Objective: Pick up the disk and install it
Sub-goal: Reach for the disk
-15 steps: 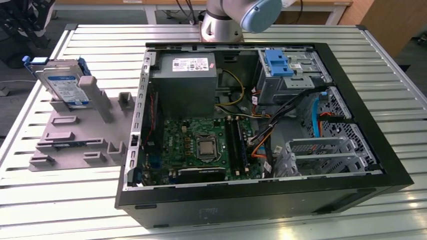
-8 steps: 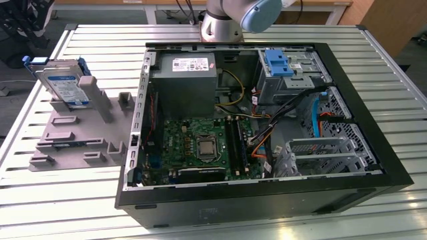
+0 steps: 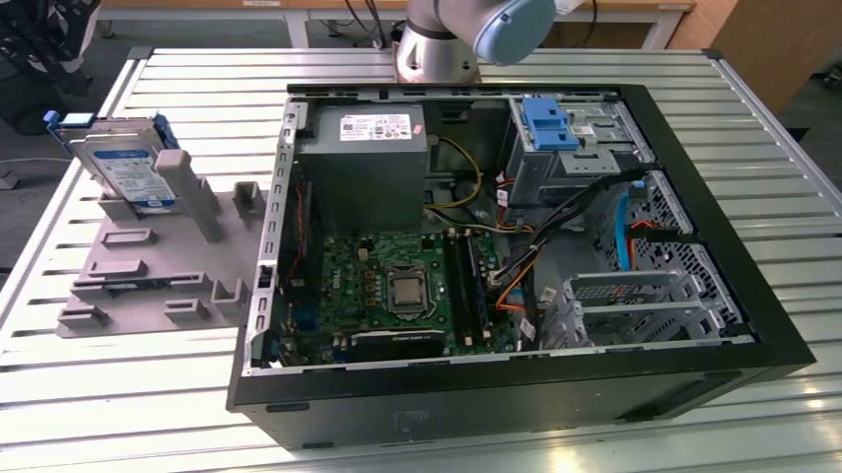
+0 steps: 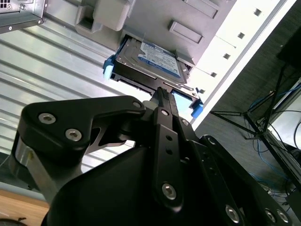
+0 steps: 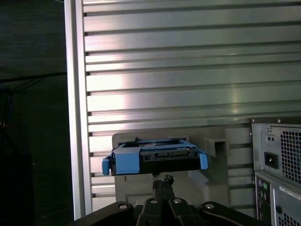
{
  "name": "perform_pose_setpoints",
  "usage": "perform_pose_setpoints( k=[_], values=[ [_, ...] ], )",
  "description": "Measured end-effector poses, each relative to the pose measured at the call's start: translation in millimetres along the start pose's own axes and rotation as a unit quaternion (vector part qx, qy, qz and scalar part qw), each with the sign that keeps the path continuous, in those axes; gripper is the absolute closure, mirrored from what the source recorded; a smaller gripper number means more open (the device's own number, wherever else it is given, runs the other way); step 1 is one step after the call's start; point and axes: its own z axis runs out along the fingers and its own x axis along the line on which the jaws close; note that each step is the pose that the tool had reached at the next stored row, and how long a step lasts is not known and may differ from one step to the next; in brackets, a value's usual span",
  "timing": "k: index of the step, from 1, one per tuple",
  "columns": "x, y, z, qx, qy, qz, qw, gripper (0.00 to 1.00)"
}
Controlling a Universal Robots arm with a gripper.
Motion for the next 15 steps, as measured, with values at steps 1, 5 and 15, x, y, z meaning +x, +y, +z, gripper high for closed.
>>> perform_pose_setpoints(
  k=[1,5,15],
  values=[
    [1.1,-0.1,0.0,-0.0001,0.0,0.0,1.0,0.89],
    [7.0,-0.5,0.0,0.0,-0.0001,0.0,1.0,0.89],
    [17.2,0.6,0.3,-0.0001,0.0,0.0,1.0,0.89]
  ],
)
